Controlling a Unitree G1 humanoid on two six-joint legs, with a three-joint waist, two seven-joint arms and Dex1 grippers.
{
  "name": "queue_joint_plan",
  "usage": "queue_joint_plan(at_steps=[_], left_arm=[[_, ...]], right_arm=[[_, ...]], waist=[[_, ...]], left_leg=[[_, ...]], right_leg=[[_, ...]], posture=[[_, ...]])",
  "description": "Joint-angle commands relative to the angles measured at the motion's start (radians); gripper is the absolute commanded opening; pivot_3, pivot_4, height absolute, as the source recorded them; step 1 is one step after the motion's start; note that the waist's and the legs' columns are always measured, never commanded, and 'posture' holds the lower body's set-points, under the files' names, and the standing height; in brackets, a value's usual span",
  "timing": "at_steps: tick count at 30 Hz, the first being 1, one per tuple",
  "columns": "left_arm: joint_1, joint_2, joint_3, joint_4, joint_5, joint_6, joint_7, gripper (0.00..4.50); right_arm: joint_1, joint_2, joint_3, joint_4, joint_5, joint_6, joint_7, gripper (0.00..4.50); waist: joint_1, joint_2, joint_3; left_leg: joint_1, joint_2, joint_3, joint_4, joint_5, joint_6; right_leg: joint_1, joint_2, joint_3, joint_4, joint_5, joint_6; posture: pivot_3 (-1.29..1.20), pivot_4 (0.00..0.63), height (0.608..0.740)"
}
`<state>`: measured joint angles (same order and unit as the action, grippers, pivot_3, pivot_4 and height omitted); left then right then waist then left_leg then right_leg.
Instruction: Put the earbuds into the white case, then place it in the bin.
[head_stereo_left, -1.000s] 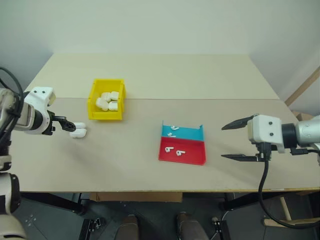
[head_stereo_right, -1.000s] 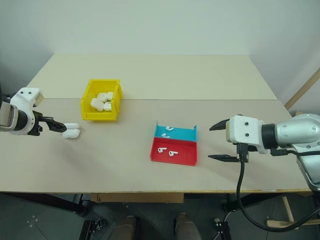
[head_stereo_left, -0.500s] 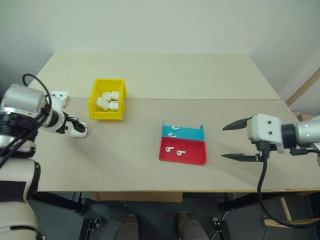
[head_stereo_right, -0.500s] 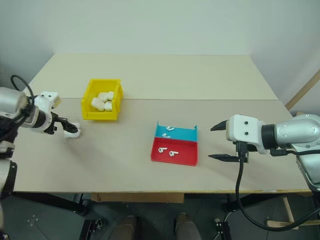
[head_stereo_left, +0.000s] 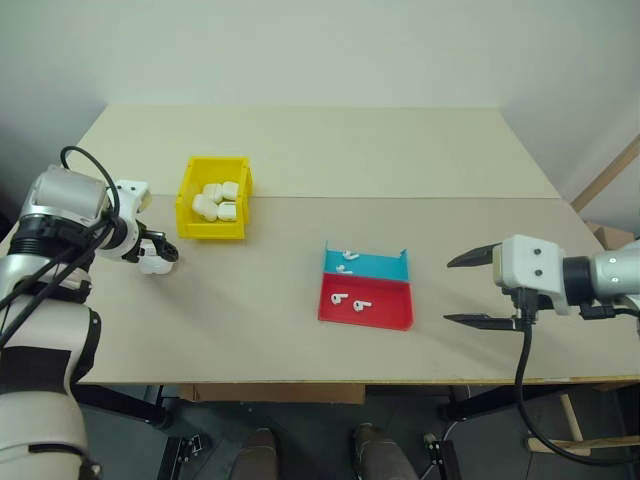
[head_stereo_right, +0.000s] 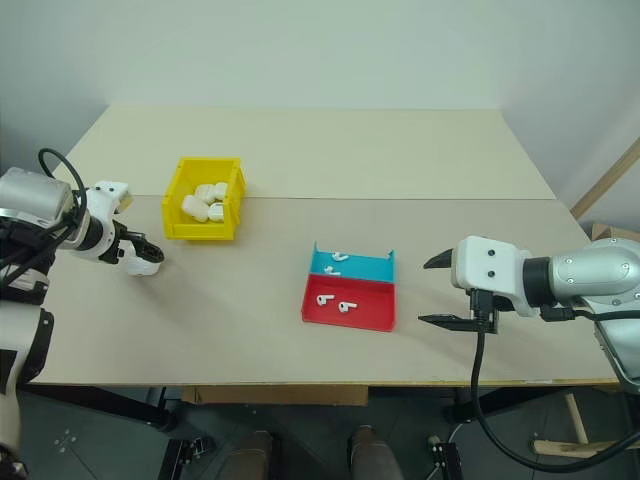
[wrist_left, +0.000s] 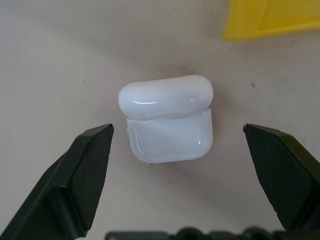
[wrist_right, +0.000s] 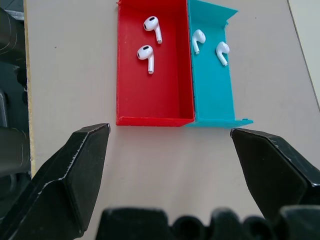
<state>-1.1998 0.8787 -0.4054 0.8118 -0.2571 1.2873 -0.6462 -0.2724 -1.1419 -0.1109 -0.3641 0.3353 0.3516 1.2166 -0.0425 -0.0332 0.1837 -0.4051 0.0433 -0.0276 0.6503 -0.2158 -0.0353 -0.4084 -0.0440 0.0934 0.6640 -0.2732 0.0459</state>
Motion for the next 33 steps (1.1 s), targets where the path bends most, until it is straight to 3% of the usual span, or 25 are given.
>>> queue_joint_plan(at_steps=[1,9,30,33], left_arm=[[-0.012,0.019,0.042,0.119,0.079,-0.011,0.018,4.50],[-0.019,-0.034,0.082,0.209,0.102,-0.072,0.051,4.50],[-0.050,-0.114,0.141,0.320,0.184,-0.162,0.049,4.50],[-0.044,-0.120,0.137,0.326,0.198,-0.173,0.046,3.56]], right_arm=[[-0.004,-0.012,-0.032,-0.015,-0.006,-0.003,-0.014,4.48],[-0.044,-0.010,-0.012,0.008,-0.016,-0.001,-0.021,4.48],[0.024,-0.034,-0.057,-0.017,-0.028,0.013,-0.041,4.48],[0.024,-0.034,-0.056,-0.016,-0.032,0.012,-0.043,4.50]], waist=[[-0.001,0.000,0.000],[0.001,0.000,0.000],[0.003,0.000,0.000],[0.002,0.000,0.000]], left_leg=[[0.000,0.000,0.000,0.000,0.000,0.000],[0.000,0.000,0.000,0.001,0.000,0.000],[0.000,-0.001,-0.001,0.002,0.000,0.000],[0.000,-0.001,-0.001,0.002,0.000,0.000]], right_leg=[[0.000,0.000,0.000,0.000,0.000,0.000],[0.000,0.000,0.000,0.000,0.000,0.000],[0.001,-0.001,-0.001,0.000,0.000,0.000],[0.001,-0.001,-0.001,0.001,0.000,0.001]], posture=[[0.00,0.150,0.740],[0.00,0.150,0.740],[0.00,0.150,0.740],[0.00,0.150,0.740]])
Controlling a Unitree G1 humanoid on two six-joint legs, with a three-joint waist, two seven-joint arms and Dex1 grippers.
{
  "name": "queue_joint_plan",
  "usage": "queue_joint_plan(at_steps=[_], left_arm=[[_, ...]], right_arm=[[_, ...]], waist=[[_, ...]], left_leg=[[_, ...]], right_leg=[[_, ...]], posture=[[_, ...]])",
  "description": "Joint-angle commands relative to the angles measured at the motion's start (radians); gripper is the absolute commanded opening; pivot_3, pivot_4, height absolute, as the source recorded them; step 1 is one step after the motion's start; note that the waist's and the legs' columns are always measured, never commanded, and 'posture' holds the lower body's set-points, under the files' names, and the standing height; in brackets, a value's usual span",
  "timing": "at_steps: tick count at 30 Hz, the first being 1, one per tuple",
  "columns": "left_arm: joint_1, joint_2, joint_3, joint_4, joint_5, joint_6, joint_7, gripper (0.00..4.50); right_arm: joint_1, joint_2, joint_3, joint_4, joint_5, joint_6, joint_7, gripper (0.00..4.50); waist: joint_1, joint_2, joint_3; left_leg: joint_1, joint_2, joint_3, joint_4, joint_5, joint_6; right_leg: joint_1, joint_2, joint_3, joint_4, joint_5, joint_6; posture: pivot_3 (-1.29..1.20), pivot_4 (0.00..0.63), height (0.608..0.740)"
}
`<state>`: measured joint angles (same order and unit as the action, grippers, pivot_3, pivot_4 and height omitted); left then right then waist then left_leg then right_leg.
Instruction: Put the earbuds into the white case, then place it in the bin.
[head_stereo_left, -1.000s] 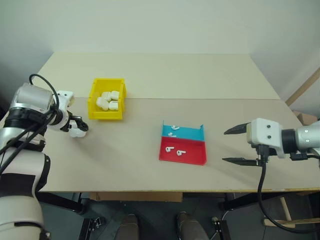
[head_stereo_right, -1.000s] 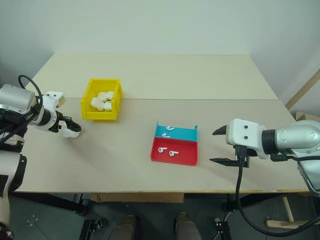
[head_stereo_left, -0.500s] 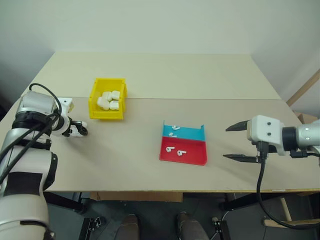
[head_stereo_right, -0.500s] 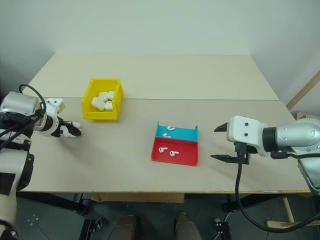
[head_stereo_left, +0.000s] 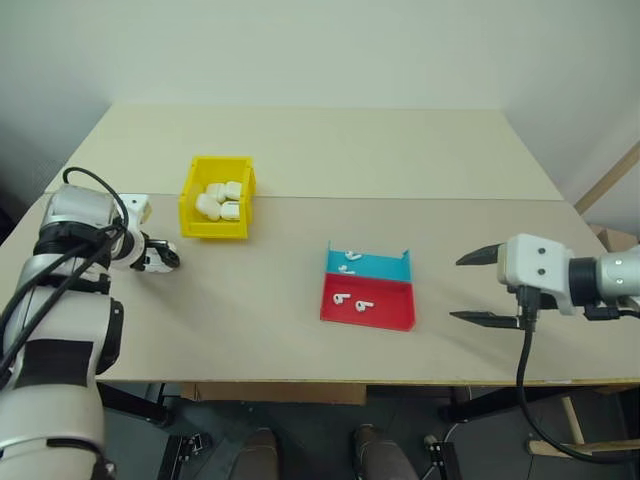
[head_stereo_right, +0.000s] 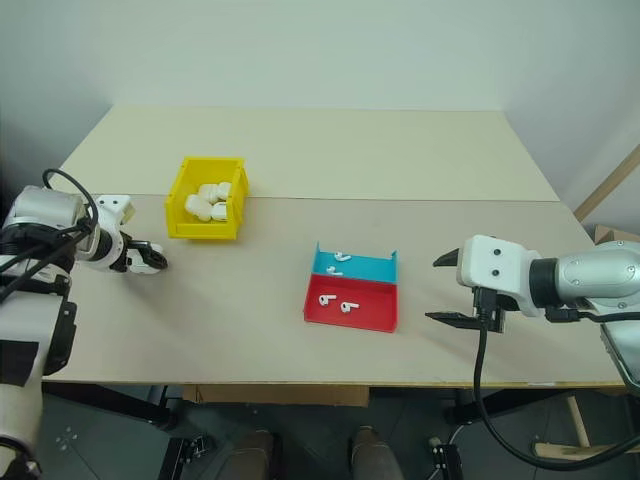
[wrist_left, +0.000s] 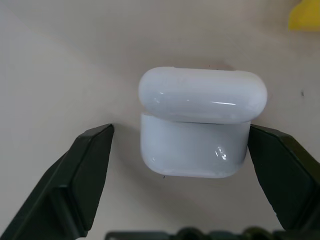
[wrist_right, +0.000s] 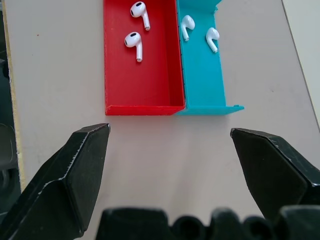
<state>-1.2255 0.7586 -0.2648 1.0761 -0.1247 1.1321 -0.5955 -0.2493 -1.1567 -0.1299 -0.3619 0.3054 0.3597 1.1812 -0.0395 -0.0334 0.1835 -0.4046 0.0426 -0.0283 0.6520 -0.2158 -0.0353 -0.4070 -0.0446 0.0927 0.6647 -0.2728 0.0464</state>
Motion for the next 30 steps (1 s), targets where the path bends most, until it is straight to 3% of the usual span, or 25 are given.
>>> queue_joint_plan(at_steps=[1,3,12,19,22,24,26,28,30], left_arm=[[-0.017,-0.001,-0.002,0.065,0.069,-0.017,-0.006,3.25],[-0.017,-0.004,0.003,0.071,0.071,-0.007,-0.011,2.80],[-0.023,0.006,0.014,0.041,0.081,-0.001,-0.011,2.80],[0.137,0.226,0.021,-0.531,-0.045,0.192,-0.237,2.80],[0.365,0.349,0.118,-0.887,-0.147,0.200,-0.313,2.80],[0.503,0.381,0.289,-1.097,-0.280,0.250,-0.385,2.80],[0.646,0.300,0.511,-1.303,-0.358,0.208,-0.377,2.80],[0.747,0.221,0.628,-1.438,-0.408,0.178,-0.353,2.80],[0.864,0.076,0.708,-1.538,-0.407,-0.024,-0.307,2.80]], right_arm=[[0.002,-0.020,-0.036,-0.019,-0.003,0.006,-0.007,4.50],[0.003,-0.020,-0.037,-0.019,-0.005,0.007,-0.006,4.50],[-0.005,-0.015,-0.032,-0.016,-0.007,0.007,-0.013,4.50],[0.024,-0.032,-0.085,-0.039,0.009,0.018,0.000,4.50],[0.025,-0.033,-0.098,-0.037,0.008,0.014,0.001,4.50],[0.018,-0.028,-0.102,-0.033,0.007,0.007,-0.003,4.50],[0.002,-0.020,-0.099,-0.030,0.006,-0.007,-0.009,4.50],[-0.015,-0.022,-0.085,-0.034,-0.011,-0.022,-0.015,4.50],[-0.041,-0.055,-0.052,-0.060,-0.024,0.020,-0.006,4.50]], waist=[[-0.001,0.000,0.000],[-0.002,0.000,0.000],[-0.002,0.000,0.000],[-0.013,0.000,0.000],[-0.016,0.001,0.000],[-0.013,0.001,0.000],[-0.005,0.000,0.000],[0.005,0.000,0.000],[0.008,0.003,-0.002]], left_leg=[[0.000,0.000,0.000,0.000,0.000,0.000],[0.001,0.000,0.000,0.000,0.000,0.000],[0.000,0.000,0.000,0.000,0.000,0.000],[-0.001,0.001,0.000,-0.001,0.000,0.000],[0.000,0.001,0.001,-0.001,0.000,0.000],[0.000,0.002,0.001,-0.001,0.000,0.000],[0.000,0.002,0.001,0.001,0.000,0.000],[0.001,0.002,-0.001,0.003,0.000,0.000],[0.001,0.002,-0.001,0.004,0.000,0.000]], right_leg=[[0.000,0.000,0.000,0.000,0.000,0.000],[0.000,0.000,0.000,0.000,0.000,0.000],[0.001,0.000,0.000,0.000,0.000,0.000],[-0.001,0.000,0.000,0.000,0.000,0.000],[-0.001,0.000,0.001,0.000,0.000,0.000],[-0.001,0.000,0.001,0.001,0.000,0.000],[-0.001,0.000,0.000,0.002,0.000,0.000],[0.002,0.000,-0.002,0.001,0.001,-0.001],[0.003,0.000,-0.002,-0.001,0.001,0.000]], posture=[[0.00,0.150,0.740],[0.00,0.150,0.740],[0.00,0.150,0.740],[0.00,0.150,0.740],[0.00,0.150,0.740],[0.00,0.150,0.740],[0.00,0.150,0.740],[0.00,0.150,0.740],[0.00,0.150,0.740]])
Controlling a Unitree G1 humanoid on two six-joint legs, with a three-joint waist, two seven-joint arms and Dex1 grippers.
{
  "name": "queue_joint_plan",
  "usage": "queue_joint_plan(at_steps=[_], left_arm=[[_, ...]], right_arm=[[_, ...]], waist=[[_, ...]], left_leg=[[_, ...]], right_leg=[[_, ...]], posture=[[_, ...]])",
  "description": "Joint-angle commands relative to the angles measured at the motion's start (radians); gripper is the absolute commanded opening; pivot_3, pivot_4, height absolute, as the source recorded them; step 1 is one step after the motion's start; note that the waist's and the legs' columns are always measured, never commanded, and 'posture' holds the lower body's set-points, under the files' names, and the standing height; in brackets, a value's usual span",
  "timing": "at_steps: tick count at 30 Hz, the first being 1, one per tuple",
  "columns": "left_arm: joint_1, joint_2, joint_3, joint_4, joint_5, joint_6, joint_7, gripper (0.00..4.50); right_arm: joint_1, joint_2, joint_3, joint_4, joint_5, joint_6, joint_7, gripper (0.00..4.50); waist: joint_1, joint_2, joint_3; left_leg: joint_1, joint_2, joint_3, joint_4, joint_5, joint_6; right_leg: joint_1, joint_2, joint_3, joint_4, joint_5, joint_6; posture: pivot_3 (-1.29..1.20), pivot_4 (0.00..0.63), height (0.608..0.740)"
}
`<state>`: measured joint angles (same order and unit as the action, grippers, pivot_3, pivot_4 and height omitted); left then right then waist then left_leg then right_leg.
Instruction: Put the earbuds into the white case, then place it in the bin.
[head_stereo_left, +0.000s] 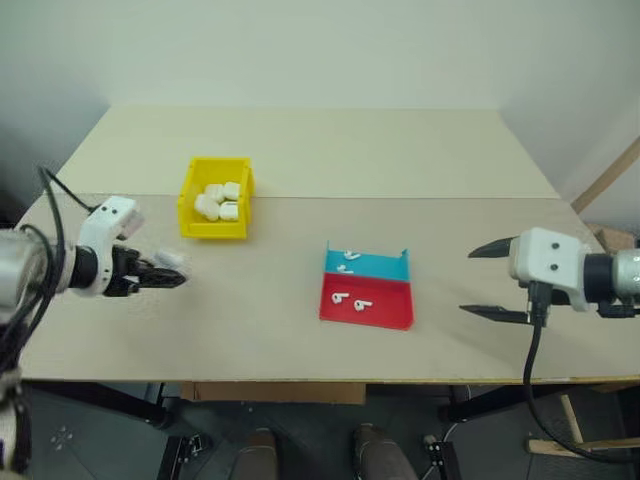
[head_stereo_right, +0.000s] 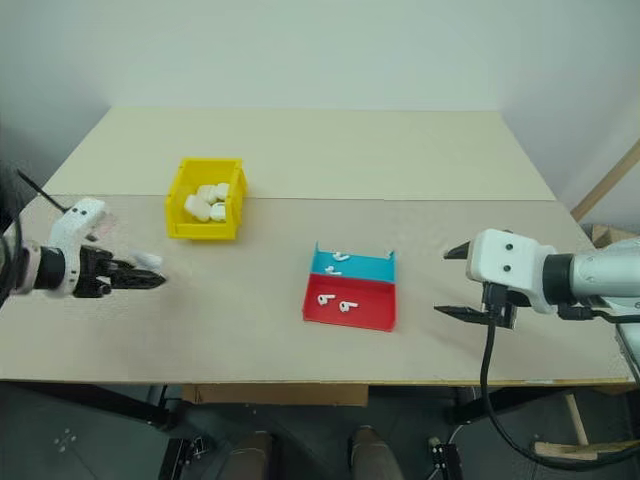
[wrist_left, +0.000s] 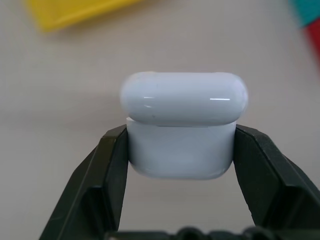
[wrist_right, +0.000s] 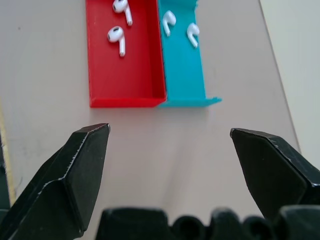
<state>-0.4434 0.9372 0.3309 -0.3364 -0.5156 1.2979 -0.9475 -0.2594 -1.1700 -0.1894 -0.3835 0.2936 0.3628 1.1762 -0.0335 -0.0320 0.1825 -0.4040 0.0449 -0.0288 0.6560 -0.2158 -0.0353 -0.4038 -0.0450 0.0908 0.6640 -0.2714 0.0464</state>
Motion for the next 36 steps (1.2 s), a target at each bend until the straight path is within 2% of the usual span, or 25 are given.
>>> queue_joint_plan(at_steps=[1,5,10,17,21,23,31,35,36], left_arm=[[0.126,-0.143,0.119,-0.149,-0.015,-0.245,0.053,2.80],[0.230,-0.295,0.105,-0.159,-0.033,-0.521,0.010,2.80],[0.232,-0.389,0.041,-0.050,-0.131,-0.653,-0.092,2.80],[0.213,-0.497,-0.080,0.054,-0.073,-1.007,-0.179,2.80],[0.209,-0.516,-0.128,0.142,-0.055,-1.196,-0.300,2.80],[0.211,-0.551,-0.130,0.190,-0.059,-1.272,-0.303,2.80],[0.246,-0.601,-0.153,0.301,-0.099,-1.416,-0.383,2.80],[0.264,-0.605,-0.154,0.315,-0.099,-1.459,-0.400,2.80],[0.265,-0.604,-0.152,0.315,-0.106,-1.469,-0.407,2.80]], right_arm=[[-0.042,-0.063,0.028,-0.055,-0.028,0.032,0.005,4.50],[-0.120,-0.112,0.100,-0.116,0.012,0.163,0.029,4.50],[-0.189,-0.100,0.160,-0.173,0.022,0.220,0.016,4.50],[-0.264,-0.062,0.222,-0.219,0.027,0.284,0.010,4.50],[-0.390,-0.038,0.329,-0.263,0.058,0.466,0.016,4.50],[-0.459,-0.014,0.388,-0.284,0.064,0.556,0.002,4.50],[-0.686,0.123,0.698,-0.331,-0.015,0.793,-0.072,4.50],[-0.798,0.225,0.852,-0.256,-0.075,0.848,-0.115,4.50],[-0.814,0.241,0.876,-0.239,-0.085,0.850,-0.120,4.32]], waist=[[0.003,0.003,-0.002],[0.003,0.003,-0.002],[0.004,0.003,-0.002],[0.010,0.003,-0.003],[0.006,0.004,-0.003],[0.004,0.005,-0.003],[0.001,0.005,-0.004],[-0.006,0.006,-0.004],[-0.007,0.006,-0.004]], left_leg=[[0.001,-0.001,0.001,0.000,0.000,0.000],[0.001,0.000,0.002,0.000,-0.001,0.001],[0.001,0.000,0.002,0.001,-0.001,0.002],[0.000,0.000,0.002,0.002,-0.002,0.003],[0.000,0.000,0.002,0.002,-0.002,0.004],[0.001,0.000,0.002,0.002,-0.002,0.004],[-0.001,0.000,0.002,0.003,-0.003,0.005],[-0.001,0.000,0.001,0.003,-0.003,0.005],[-0.001,0.000,0.001,0.003,-0.003,0.005]], right_leg=[[0.001,-0.001,0.001,0.000,0.000,0.000],[0.000,0.000,0.002,0.000,0.000,0.000],[0.000,0.000,0.003,0.000,0.000,0.000],[0.000,0.000,0.003,-0.001,0.000,0.000],[0.000,0.001,0.003,-0.001,0.000,0.000],[0.000,0.001,0.003,-0.001,0.001,0.000],[-0.001,0.001,0.002,-0.001,0.000,0.000],[-0.002,0.001,0.002,0.000,0.001,0.000],[-0.001,0.001,0.002,0.000,0.001,0.000]], posture=[[0.00,0.150,0.740],[0.00,0.150,0.740],[0.00,0.150,0.740],[0.00,0.150,0.740],[0.00,0.150,0.740],[0.00,0.150,0.740],[0.00,0.150,0.740],[0.00,0.150,0.740],[0.00,0.150,0.740]])
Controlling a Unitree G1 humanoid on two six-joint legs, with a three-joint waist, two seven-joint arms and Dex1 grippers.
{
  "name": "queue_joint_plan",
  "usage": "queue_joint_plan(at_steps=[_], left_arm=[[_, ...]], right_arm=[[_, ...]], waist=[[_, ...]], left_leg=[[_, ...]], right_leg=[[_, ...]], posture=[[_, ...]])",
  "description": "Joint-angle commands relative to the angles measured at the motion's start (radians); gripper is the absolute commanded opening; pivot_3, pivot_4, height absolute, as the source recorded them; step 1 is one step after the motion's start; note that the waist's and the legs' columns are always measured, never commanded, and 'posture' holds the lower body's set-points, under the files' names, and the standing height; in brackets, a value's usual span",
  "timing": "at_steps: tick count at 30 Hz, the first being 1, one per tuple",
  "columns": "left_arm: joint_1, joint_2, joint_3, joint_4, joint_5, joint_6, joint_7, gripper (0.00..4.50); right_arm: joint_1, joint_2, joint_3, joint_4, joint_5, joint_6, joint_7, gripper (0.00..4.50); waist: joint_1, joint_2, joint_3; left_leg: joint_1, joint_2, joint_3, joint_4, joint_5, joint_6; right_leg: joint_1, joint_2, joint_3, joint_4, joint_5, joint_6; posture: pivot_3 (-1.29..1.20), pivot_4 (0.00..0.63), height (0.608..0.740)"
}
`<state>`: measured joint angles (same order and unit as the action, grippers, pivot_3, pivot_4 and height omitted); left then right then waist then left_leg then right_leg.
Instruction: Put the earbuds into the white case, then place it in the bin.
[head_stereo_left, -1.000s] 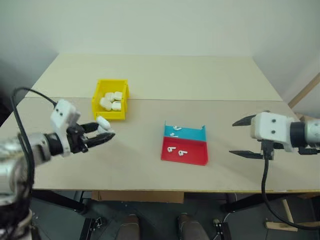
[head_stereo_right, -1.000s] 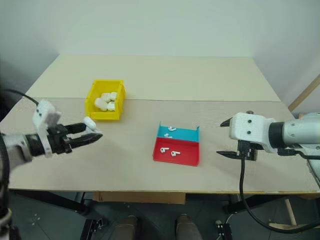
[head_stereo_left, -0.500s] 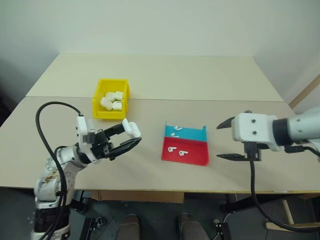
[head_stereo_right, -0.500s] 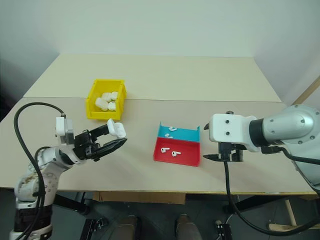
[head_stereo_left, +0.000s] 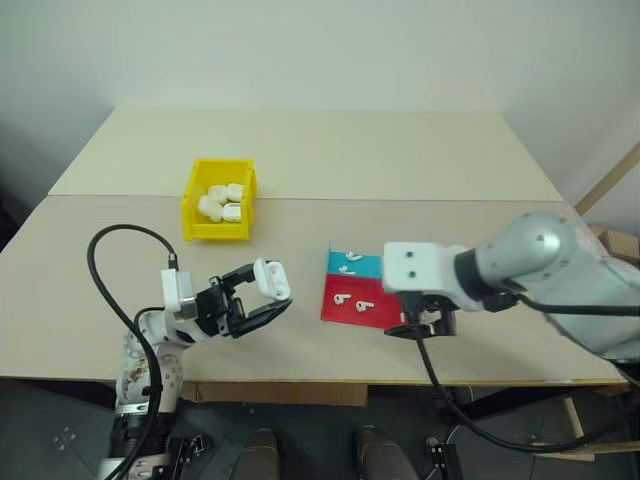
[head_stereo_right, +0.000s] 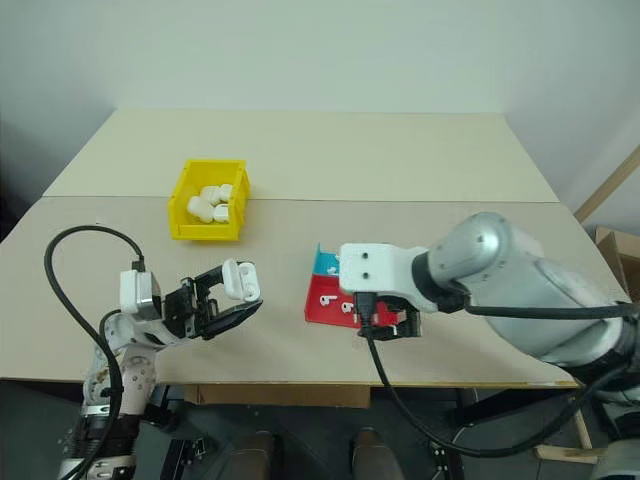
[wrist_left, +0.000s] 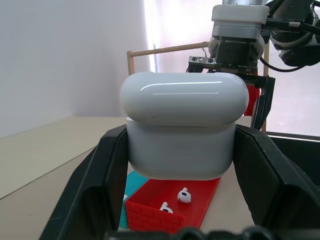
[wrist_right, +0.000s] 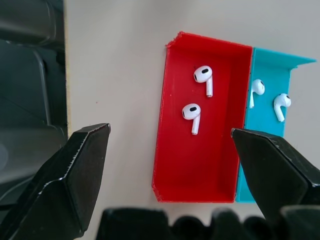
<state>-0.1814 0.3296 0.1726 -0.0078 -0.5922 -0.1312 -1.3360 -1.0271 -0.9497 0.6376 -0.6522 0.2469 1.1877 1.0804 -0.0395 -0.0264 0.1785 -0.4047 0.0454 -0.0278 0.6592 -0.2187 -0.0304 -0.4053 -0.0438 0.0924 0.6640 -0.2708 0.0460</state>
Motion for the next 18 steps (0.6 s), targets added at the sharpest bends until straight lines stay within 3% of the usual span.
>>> queue_joint_plan(at_steps=[1,4,18], left_arm=[[0.007,0.006,0.008,-0.022,-0.032,-0.038,-0.012,2.80],[0.018,0.022,0.010,-0.045,-0.034,-0.037,-0.008,2.80],[0.104,0.104,-0.006,-0.126,-0.060,0.016,-0.004,2.80]], right_arm=[[-0.058,0.029,0.072,0.041,-0.050,0.020,-0.027,4.10],[-0.079,0.059,0.116,0.078,-0.067,0.000,-0.025,3.32],[-0.104,0.139,0.246,0.264,-0.194,-0.161,0.036,3.32]], waist=[[-0.001,0.000,0.000],[0.001,0.000,0.000],[-0.004,0.000,0.000]], left_leg=[[0.000,0.000,0.000,0.000,0.000,0.000],[-0.001,0.000,-0.001,0.000,0.000,0.000],[0.000,0.000,-0.001,0.000,0.000,0.001]], right_leg=[[0.000,0.000,0.000,0.000,0.000,0.000],[0.000,0.000,-0.001,-0.001,0.000,0.000],[0.000,0.000,-0.001,-0.001,0.000,0.000]], posture=[[0.00,0.150,0.740],[0.00,0.150,0.740],[0.00,0.150,0.740]])
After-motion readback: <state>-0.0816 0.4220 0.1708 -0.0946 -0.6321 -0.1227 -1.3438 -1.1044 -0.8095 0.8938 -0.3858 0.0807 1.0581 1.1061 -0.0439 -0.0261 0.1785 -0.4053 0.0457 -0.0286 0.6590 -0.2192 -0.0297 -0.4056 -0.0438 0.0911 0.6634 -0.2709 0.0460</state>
